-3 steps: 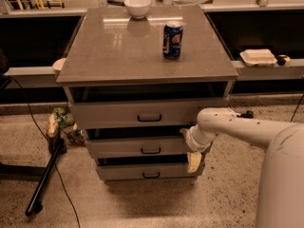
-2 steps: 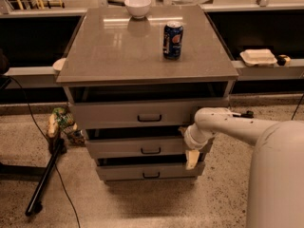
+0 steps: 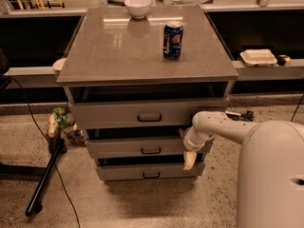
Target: Open middle drawer
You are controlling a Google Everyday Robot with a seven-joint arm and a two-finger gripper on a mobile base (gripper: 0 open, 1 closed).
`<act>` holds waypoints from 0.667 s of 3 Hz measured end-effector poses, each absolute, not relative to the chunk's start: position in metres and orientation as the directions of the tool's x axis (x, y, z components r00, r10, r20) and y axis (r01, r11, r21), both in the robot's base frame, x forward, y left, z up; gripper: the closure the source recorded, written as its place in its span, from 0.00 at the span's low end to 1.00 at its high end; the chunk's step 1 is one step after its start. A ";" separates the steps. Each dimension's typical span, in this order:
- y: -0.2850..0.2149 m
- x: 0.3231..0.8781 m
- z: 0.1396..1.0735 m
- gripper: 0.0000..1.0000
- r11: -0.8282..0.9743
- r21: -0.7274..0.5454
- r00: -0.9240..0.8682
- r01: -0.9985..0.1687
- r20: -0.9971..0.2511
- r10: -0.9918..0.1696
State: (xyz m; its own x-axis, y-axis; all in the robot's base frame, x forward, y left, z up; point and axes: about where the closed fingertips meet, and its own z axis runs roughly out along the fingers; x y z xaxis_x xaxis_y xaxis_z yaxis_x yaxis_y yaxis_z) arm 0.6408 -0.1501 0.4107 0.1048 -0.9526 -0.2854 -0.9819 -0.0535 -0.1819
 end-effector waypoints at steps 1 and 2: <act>-0.148 0.630 0.395 0.00 -0.029 -0.161 0.077 -0.987 -0.301 -0.951; -0.148 0.621 0.388 0.15 -0.012 -0.141 0.057 -0.990 -0.321 -0.945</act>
Offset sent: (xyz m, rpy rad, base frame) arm -0.0349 -0.0021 -0.0325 0.0735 0.0754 -0.0674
